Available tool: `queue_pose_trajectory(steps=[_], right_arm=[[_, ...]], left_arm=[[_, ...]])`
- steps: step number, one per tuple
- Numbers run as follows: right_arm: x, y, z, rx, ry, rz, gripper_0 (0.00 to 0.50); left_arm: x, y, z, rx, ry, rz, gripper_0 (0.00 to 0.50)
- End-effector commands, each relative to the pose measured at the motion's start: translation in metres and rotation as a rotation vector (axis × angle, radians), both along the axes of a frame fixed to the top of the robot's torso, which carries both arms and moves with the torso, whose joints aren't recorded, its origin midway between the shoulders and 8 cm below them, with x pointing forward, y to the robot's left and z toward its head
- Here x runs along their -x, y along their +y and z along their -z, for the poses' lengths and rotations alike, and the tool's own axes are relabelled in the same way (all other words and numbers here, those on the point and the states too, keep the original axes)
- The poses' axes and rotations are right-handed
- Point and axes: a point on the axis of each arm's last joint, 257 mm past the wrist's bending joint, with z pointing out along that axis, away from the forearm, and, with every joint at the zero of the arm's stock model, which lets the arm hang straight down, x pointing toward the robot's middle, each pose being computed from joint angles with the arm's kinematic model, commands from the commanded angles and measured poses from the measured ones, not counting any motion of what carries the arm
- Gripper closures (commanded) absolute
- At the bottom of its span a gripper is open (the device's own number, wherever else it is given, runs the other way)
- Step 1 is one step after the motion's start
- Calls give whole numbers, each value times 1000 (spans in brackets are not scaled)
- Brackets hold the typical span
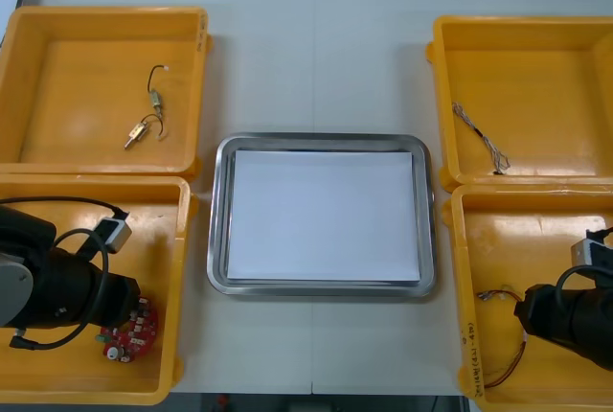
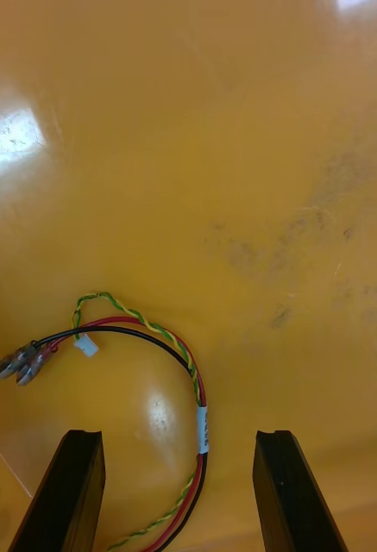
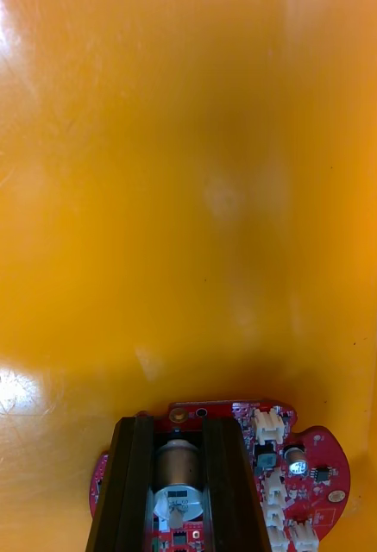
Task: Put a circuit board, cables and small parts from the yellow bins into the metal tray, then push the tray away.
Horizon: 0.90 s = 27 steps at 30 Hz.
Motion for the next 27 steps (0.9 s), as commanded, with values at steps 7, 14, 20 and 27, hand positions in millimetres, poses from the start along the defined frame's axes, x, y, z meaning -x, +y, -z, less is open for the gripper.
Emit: queue_pose_trajectory(steps=[7, 14, 20, 27], right_arm=[[23, 8, 22, -16, 22, 25, 0], [23, 12, 31, -21, 14, 25, 0], [21, 12, 35, -19, 8, 30, 0], [22, 12, 47, -22, 10, 36, 0]], left_arm=[[-1, 12, -12, -39, -28, 47, 500], [-19, 26, -34, -63, -73, 27, 500], [-38, 37, -69, -101, -109, 15, 500], [-55, 41, -113, -158, -110, 30, 500]])
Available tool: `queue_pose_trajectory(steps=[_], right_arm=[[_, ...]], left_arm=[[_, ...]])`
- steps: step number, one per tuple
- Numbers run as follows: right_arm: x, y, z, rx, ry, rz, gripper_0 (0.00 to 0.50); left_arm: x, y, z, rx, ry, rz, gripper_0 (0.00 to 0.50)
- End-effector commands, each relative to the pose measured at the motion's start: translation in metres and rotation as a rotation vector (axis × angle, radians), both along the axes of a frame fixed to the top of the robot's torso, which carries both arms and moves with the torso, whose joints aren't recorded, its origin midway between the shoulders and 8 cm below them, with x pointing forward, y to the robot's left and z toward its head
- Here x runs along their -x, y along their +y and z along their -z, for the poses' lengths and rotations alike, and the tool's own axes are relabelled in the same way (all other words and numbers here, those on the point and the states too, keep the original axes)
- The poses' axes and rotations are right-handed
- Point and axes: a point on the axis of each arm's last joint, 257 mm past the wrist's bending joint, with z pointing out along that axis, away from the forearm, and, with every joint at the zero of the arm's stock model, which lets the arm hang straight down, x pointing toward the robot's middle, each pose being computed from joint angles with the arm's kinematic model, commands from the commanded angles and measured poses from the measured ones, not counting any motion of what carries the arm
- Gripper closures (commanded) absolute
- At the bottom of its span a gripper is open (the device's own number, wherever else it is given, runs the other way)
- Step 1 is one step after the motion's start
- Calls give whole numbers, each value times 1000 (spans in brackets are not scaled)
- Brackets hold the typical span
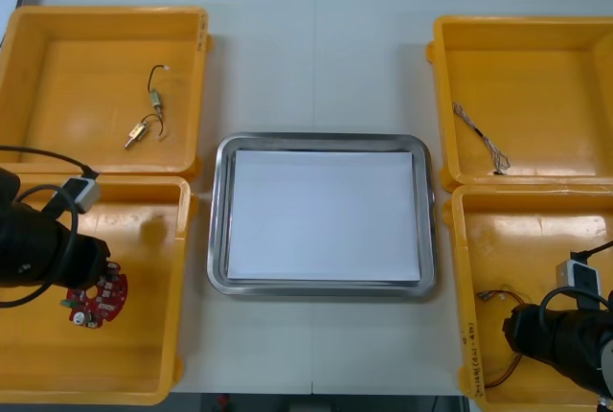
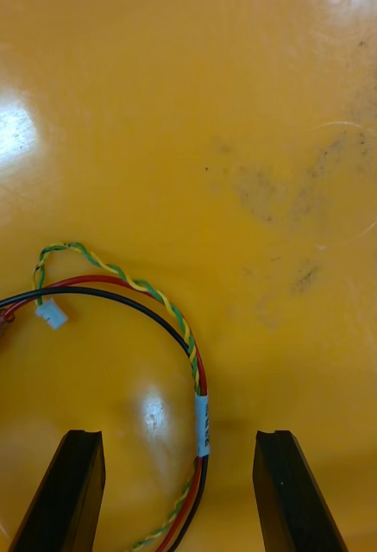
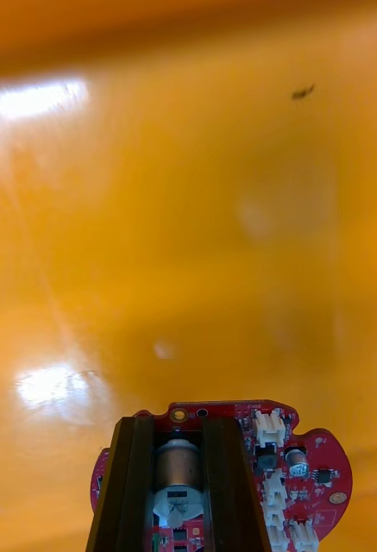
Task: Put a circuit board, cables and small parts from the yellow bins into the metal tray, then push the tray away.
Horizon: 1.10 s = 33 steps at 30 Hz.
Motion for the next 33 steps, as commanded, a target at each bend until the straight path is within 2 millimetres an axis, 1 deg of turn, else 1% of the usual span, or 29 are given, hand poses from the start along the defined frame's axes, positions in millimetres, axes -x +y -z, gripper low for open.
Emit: queue_pose_trajectory(steps=[1, 2, 3, 6, 9, 12, 15, 19, 20, 22, 25, 26, 28, 29, 31, 33], right_arm=[[13, 6, 17, -34, 22, 43, 0], [13, 7, 18, -34, 21, 45, 0], [13, 7, 19, -35, 21, 42, 0], [16, 7, 21, -32, 28, 42, 0], [19, 7, 23, -32, 34, 44, 0], [20, 7, 24, -31, 37, 44, 0], [20, 8, 24, -32, 37, 45, 0], [20, 7, 24, -30, 34, 48, 0], [19, 7, 24, -31, 31, 47, 0], [18, 7, 24, -31, 28, 48, 0], [19, 7, 24, -33, 30, 50, 0], [19, 8, 25, -35, 31, 51, 0], [19, 8, 26, -37, 31, 55, 0], [18, 8, 26, -37, 29, 54, 0], [19, 9, 27, -41, 32, 57, 0], [19, 9, 27, -41, 32, 57, 0]], left_arm=[[-27, 4, -58, -78, -72, 62, 499], [-30, 4, -65, -87, -73, 65, 500], [-32, 3, -68, -90, -73, 67, 500], [-39, -6, -89, -93, -80, 89, 500], [-41, -14, -100, -84, -79, 111, 499], [-41, -34, -113, -84, -65, 172, 500], [-41, -51, -115, -83, -55, 215, 498], [-47, -83, -120, -93, -66, 278, 498], [-47, -87, -120, -92, -66, 281, 499], [-49, -102, -121, -84, -72, 298, 499], [-49, -133, -121, -64, -75, 326, 499], [-49, -137, -121, -60, -77, 329, 500], [-48, -159, -121, -39, -77, 339, 499], [-48, -162, -121, -36, -78, 339, 499], [-46, -181, -119, -25, -78, 349, 500], [-45, -193, -118, -18, -82, 352, 499]])
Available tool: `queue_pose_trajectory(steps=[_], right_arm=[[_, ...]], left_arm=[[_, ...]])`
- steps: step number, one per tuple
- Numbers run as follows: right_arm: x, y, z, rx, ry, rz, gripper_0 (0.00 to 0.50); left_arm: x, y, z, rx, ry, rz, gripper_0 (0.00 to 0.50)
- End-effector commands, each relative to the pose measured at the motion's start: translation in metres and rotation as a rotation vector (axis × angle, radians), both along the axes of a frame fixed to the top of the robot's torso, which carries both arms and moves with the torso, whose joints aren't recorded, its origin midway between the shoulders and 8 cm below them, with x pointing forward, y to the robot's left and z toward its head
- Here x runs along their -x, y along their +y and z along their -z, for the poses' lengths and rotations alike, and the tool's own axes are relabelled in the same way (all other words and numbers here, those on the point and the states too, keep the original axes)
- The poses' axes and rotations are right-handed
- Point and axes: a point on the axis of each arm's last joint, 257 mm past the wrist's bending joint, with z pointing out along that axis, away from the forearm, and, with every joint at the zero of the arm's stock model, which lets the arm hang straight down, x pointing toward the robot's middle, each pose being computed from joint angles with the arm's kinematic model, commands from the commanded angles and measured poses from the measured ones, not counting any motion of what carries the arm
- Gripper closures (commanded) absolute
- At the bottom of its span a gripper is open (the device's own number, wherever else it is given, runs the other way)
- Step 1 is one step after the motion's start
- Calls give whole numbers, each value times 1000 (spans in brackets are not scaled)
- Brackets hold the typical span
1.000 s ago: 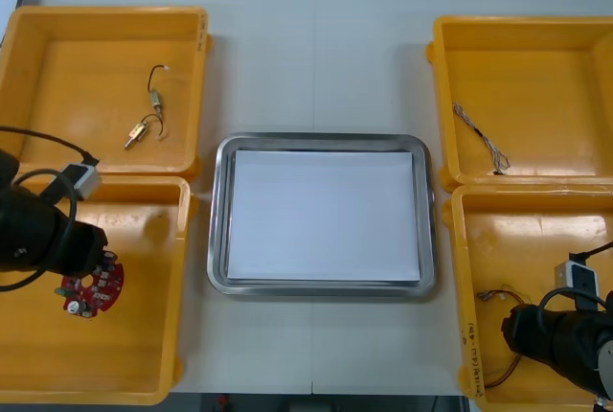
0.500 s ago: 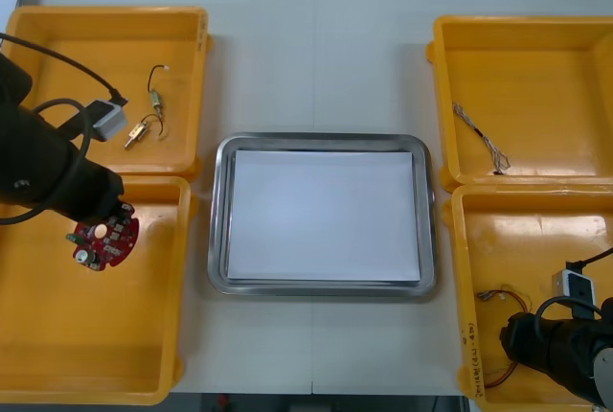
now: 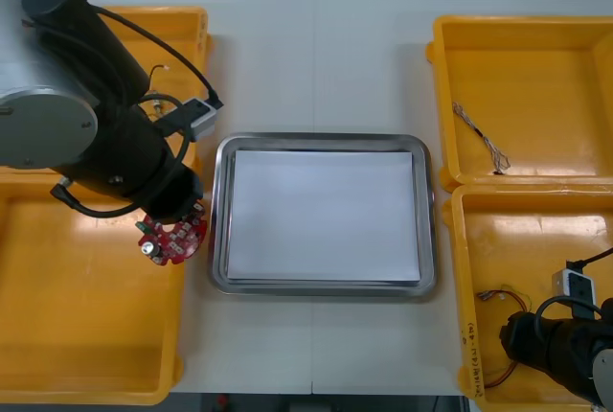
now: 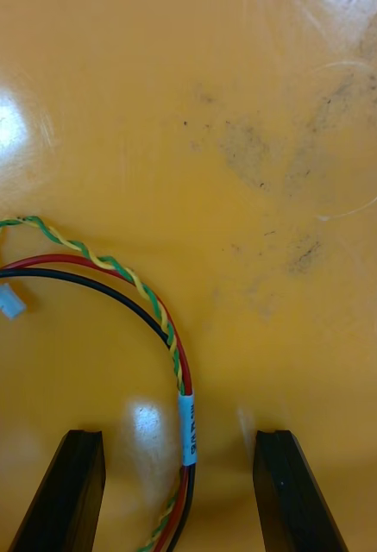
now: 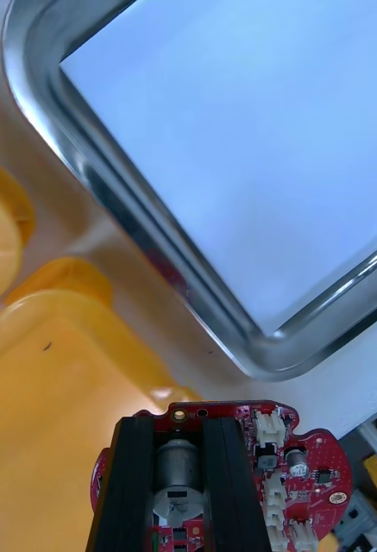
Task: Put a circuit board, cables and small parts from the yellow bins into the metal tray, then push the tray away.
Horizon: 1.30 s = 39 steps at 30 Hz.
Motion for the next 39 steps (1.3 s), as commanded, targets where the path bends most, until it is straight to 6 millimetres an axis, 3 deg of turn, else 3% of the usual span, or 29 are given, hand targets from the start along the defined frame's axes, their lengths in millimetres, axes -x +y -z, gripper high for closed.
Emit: queue_pose_trajectory(steps=[1, 8, 13, 15, 16, 17, 18, 27, 39], right_arm=[[14, 10, 12, -42, 27, 51, 0], [15, 9, 19, -44, 35, 58, 0], [15, 9, 19, -46, 36, 62, 0], [15, 9, 19, -47, 36, 63, 124], [15, 9, 19, -46, 36, 62, 272], [16, 9, 19, -48, 38, 62, 475], [15, 10, 19, -50, 36, 63, 500], [9, 6, 6, -39, 13, 54, 500], [11, -22, -59, 65, 11, 32, 500]], left_arm=[[-2, -52, -16, 75, -43, -49, 498], [-1, -90, 4, 87, -31, -48, 498], [-12, -111, 24, 105, -33, -40, 500], [-16, -117, 30, 106, -36, -39, 497], [-19, -117, 34, 105, -38, -43, 499], [-21, -120, 37, 109, -42, -43, 499], [-23, -121, 38, 110, -44, -44, 499], [-39, -119, 62, 105, -55, -63, 498], [-38, -114, 71, 77, -57, -69, 498]])
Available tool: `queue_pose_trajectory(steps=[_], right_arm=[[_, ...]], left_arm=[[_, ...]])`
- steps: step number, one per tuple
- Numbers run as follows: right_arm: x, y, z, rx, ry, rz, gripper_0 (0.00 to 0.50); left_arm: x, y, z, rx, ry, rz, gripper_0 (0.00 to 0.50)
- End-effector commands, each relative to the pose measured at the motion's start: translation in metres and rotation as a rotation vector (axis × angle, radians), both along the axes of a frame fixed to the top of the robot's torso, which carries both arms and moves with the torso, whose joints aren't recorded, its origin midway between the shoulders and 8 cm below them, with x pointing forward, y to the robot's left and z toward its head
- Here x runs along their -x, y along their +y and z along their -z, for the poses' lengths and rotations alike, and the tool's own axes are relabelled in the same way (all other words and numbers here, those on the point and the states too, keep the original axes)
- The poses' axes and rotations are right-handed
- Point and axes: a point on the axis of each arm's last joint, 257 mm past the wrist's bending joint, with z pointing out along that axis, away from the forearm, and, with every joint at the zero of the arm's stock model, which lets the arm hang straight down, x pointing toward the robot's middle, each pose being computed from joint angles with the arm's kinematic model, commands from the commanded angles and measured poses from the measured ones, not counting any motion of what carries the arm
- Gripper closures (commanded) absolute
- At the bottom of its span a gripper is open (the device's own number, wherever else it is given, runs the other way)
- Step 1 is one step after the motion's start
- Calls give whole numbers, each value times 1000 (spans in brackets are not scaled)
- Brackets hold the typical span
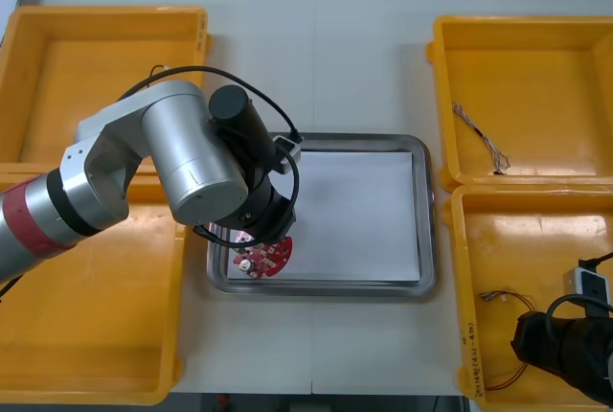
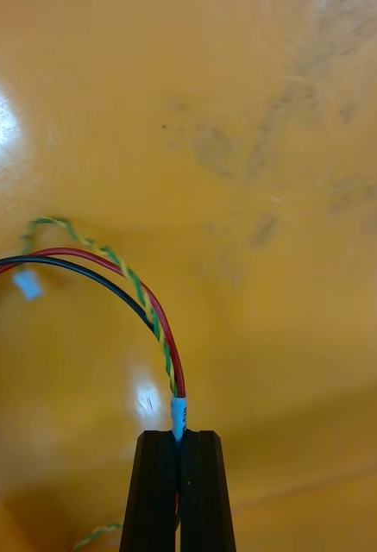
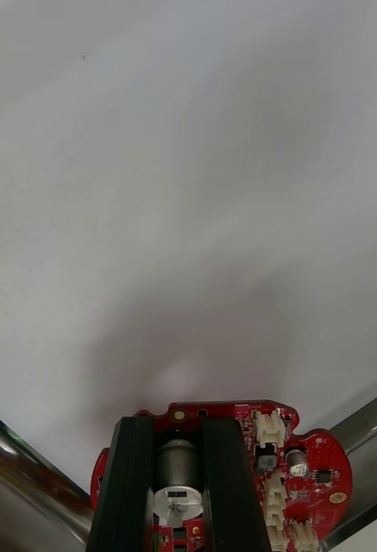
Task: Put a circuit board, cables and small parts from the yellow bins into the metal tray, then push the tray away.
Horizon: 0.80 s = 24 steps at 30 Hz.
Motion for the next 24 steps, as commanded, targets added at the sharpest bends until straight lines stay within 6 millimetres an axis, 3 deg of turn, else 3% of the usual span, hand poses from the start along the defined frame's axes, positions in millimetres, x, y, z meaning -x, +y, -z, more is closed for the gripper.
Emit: queue_pose_trajectory(steps=[1, 11, 17, 19, 21, 22, 24], right_arm=[[0, -20, -42, 64, -19, 1, 500], [13, -23, -106, 65, 25, -85, 500], [-13, -21, -154, 77, -103, -160, 500], [-17, -20, -163, 76, -120, -183, 500], [-19, -21, -174, 83, -135, -214, 500], [-20, -21, -176, 87, -135, -220, 500], [-21, -22, -181, 104, -135, -249, 500]], left_arm=[[-7, -17, -15, 28, -35, -10, 499], [-13, -17, -10, 42, -30, -26, 499], [-12, -18, -10, 46, -27, -29, 493], [-12, -19, -10, 51, -27, -29, 355], [-12, -21, -11, 59, -26, -31, 57], [-12, -21, -11, 61, -26, -30, 0], [-11, -23, -11, 67, -23, -30, 0]])
